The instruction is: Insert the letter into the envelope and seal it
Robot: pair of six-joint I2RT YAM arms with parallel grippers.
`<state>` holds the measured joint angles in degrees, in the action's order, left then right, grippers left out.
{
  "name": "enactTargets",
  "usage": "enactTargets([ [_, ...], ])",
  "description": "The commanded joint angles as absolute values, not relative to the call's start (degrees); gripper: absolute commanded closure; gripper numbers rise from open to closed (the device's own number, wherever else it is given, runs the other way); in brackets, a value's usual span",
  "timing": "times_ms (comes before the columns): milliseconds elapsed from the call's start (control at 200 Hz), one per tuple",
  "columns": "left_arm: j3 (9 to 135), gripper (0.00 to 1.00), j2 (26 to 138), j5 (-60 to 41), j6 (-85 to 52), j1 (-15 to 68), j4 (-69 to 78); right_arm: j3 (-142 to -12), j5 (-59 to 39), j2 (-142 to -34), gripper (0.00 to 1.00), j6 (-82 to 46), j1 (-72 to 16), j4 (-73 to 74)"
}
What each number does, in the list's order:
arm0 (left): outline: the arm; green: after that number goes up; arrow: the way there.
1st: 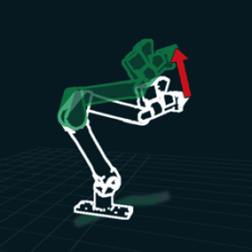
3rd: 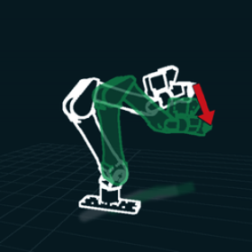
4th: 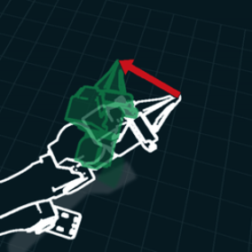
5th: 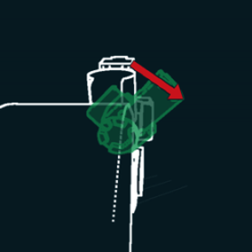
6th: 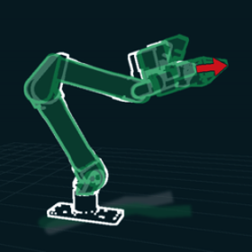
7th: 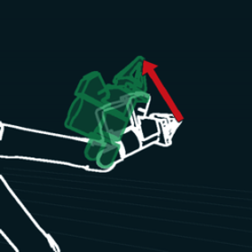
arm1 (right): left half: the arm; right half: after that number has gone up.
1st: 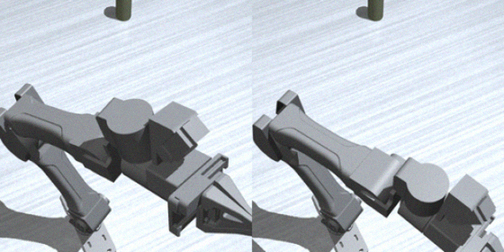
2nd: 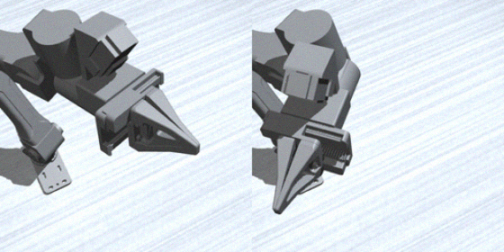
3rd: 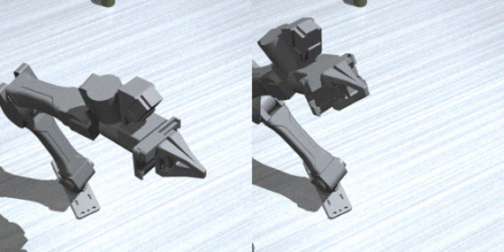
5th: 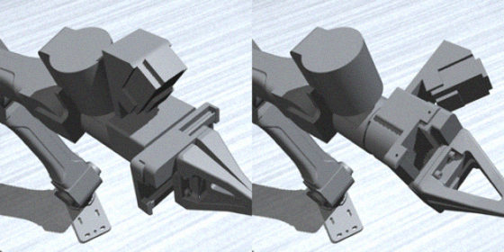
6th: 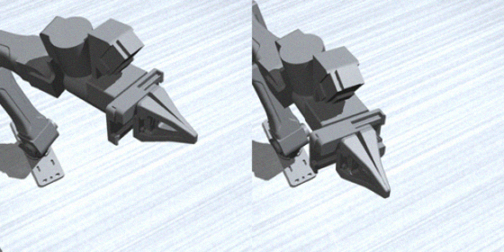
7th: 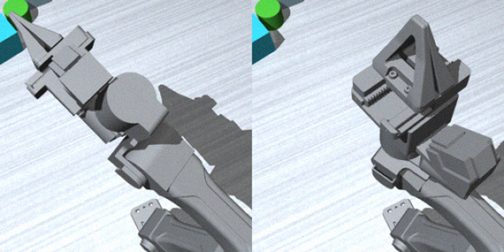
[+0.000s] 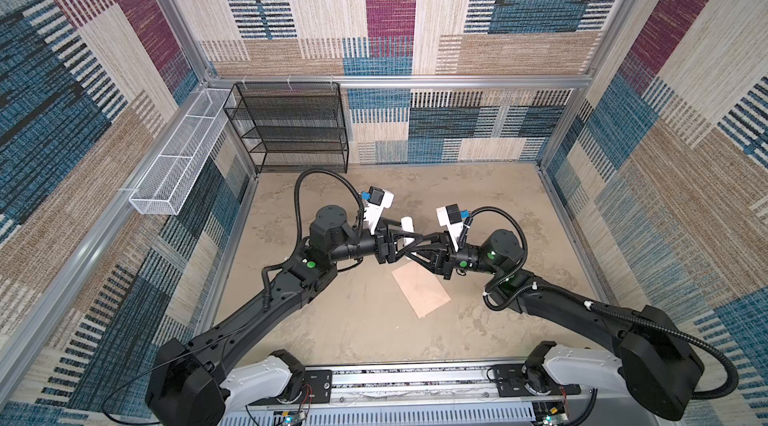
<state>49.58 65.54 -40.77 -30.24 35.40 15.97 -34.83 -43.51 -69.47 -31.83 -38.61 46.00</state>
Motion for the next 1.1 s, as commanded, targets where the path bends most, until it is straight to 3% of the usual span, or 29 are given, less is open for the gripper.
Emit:
enactTargets([
  [0,48.5,0.35,64.2,-40.3,-31.5,35.4,19.9,-34.6,-43.2,-69.0,0.80,-32.1,-38.7,47.3],
  [426,48.9,0.52,65.0,-44.8,-34.4,35.3,21.8,-34.7,-42.7,-68.8,0.79,-30.9,-38.7,44.5],
  [771,49.5,0.82,65.4,-43.8,-34.4,35.3,20.5,-35.2,-43.5,-68.5,0.75,-29.4,-38.7,41.8],
  [862,49.7,0.91,65.4,-43.4,-34.5,35.3,20.0,-35.2,-43.6,-68.1,0.67,-28.0,-38.7,40.0],
  [962,49.8,0.96,65.2,-42.6,-34.5,35.4,19.3,-34.7,-44.0,-67.3,0.40,-25.8,-38.7,37.5],
  [1097,50.0,0.97,65.0,-42.4,-34.4,35.3,18.8,-33.1,-44.3,-65.6,0.36,-23.9,-38.5,36.3],
])
